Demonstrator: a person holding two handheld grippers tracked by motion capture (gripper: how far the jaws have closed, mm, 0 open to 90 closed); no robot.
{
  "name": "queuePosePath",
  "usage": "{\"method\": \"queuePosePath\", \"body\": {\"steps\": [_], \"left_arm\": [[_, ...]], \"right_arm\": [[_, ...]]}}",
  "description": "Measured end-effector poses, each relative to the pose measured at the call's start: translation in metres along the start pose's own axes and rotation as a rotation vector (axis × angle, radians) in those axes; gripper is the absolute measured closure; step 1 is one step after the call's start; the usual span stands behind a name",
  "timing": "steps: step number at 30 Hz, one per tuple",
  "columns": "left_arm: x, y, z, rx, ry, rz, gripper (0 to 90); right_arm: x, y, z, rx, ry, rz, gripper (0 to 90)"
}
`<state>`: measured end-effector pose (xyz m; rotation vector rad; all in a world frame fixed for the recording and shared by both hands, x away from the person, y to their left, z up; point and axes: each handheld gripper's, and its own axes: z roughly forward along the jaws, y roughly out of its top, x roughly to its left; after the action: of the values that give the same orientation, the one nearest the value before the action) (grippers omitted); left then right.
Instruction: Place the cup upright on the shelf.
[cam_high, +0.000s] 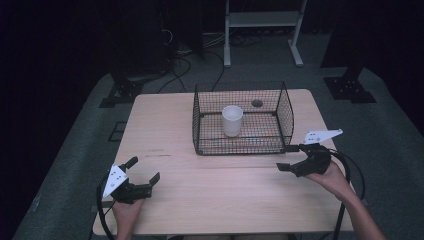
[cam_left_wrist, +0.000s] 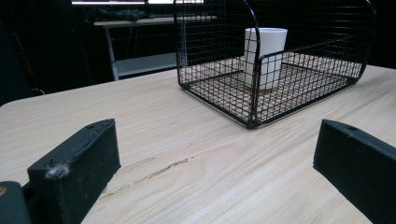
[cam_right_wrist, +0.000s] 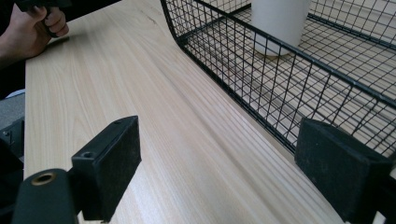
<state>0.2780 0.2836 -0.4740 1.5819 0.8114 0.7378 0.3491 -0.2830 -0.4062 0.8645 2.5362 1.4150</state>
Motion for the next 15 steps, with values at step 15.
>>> {"method": "queuePosePath", "body": {"steps": [15], "left_arm": [[0.000, 0.000, 0.000, 0.000, 0.002, -0.001, 0.0]], "right_arm": [[-0.001, -0.019, -0.009, -0.012, -0.031, 0.029, 13.6]]}}
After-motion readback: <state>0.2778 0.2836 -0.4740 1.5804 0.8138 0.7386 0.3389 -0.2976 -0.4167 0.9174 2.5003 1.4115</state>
